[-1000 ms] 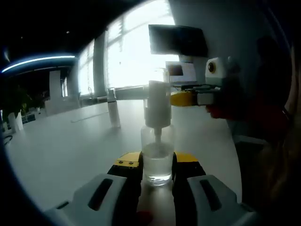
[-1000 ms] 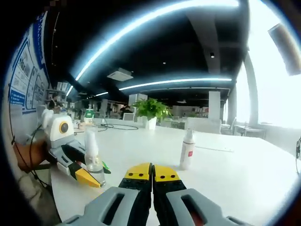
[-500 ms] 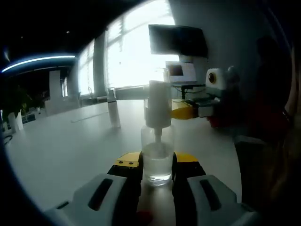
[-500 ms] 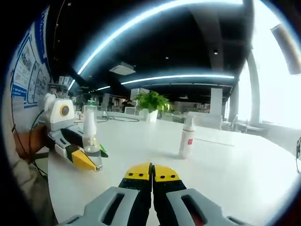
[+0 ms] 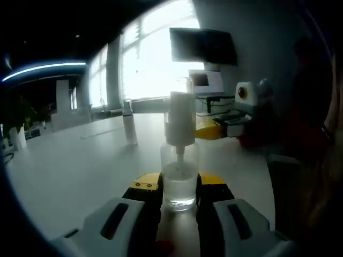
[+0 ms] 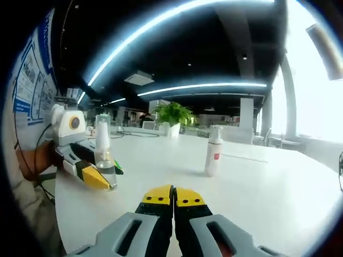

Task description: Clamp pump bottle remove cover press pump head put on cover

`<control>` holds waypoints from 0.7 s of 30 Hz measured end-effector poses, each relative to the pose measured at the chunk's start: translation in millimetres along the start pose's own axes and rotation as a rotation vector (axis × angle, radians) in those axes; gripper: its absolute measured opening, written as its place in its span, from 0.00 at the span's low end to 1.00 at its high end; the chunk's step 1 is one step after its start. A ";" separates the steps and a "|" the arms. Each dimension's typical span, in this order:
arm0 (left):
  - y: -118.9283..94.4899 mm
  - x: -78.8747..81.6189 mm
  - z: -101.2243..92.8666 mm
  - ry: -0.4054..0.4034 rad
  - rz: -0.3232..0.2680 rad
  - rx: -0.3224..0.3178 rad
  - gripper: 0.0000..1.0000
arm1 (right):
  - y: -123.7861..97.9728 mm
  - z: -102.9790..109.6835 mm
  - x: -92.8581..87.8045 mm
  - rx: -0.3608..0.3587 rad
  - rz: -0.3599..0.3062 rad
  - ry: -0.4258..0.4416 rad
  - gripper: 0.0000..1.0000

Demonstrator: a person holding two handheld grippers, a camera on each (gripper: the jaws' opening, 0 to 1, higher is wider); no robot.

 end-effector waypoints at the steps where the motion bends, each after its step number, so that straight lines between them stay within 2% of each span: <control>1: 0.0 0.1 0.0 0.002 0.001 0.002 0.15 | -0.2 0.3 0.0 0.003 0.000 0.002 0.00; 13: -0.4 3.1 0.4 0.030 0.011 0.035 0.15 | -0.3 -3.1 -0.6 -0.006 -0.008 0.018 0.00; 21: -5.0 7.8 5.7 0.004 -0.027 0.071 0.15 | -1.6 1.9 0.3 -0.001 -0.004 0.008 0.00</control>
Point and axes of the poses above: the point that each gripper's makers call its tool centre point, and the gripper's own axes: y roughly forward along the fingers, z roughly to its left, x roughly out of its top, the point moved 10 cm from there along -y, roughly backward along the fingers, and after that the axes turned 11 degrees about -x, right-handed, at the moved point
